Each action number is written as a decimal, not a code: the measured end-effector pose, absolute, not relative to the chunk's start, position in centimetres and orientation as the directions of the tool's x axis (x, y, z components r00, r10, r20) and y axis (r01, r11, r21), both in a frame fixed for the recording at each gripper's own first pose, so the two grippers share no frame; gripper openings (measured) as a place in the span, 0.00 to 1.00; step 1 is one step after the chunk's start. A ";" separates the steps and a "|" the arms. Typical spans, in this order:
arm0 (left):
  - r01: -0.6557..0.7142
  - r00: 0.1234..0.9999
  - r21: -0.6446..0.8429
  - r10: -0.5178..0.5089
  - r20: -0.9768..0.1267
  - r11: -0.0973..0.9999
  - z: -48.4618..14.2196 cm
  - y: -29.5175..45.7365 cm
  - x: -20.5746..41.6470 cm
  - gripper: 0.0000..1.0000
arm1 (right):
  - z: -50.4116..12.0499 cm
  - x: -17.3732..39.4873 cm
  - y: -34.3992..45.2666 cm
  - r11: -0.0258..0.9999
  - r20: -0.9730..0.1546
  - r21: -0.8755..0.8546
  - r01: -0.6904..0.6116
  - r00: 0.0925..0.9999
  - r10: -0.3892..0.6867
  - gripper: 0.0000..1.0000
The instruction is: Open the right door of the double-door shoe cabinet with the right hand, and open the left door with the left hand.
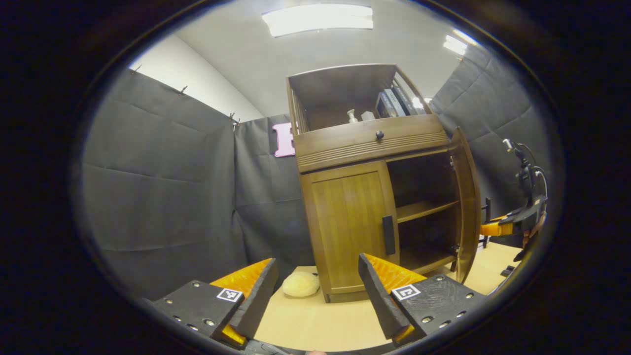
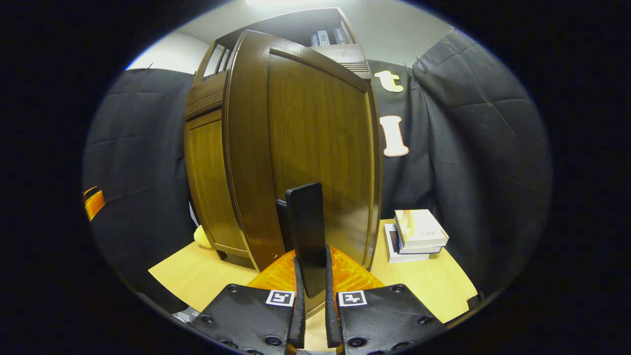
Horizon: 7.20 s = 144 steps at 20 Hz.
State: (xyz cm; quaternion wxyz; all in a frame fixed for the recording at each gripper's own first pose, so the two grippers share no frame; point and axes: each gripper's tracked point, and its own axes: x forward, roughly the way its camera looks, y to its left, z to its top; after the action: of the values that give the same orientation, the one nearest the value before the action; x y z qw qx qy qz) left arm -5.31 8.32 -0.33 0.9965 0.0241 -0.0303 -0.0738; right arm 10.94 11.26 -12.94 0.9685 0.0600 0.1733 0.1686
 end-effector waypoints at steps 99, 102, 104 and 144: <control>0.413 0.905 -0.097 -0.420 -0.073 0.906 -6.9 3.8 0.6 0.16 | -7.5 -0.1 -0.9 0.996 -0.212 0.058 -0.068 0.974 0.079 0.99; 0.402 0.909 -0.101 -0.410 -0.073 0.910 -7.2 5.6 -0.3 0.17 | -7.1 -0.3 -0.3 0.995 -0.203 0.068 -0.078 0.975 0.090 1.00; 0.395 0.912 -0.101 -0.403 -0.076 0.913 -7.1 6.7 -0.7 0.18 | -7.2 -0.4 0.3 0.993 -0.203 0.076 -0.093 0.973 0.106 0.99; 0.241 0.964 -0.143 -0.254 -0.081 0.960 -9.3 20.1 -2.5 0.16 | -7.2 0.2 14.7 0.960 -0.206 0.076 -0.270 0.938 0.281 0.97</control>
State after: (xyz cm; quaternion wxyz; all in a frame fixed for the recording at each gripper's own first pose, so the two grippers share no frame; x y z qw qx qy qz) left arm -2.48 20.07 -9.30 0.9887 -0.0659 0.0495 -0.1250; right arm 0.24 14.67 -7.21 0.9840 0.0234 0.1079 0.1400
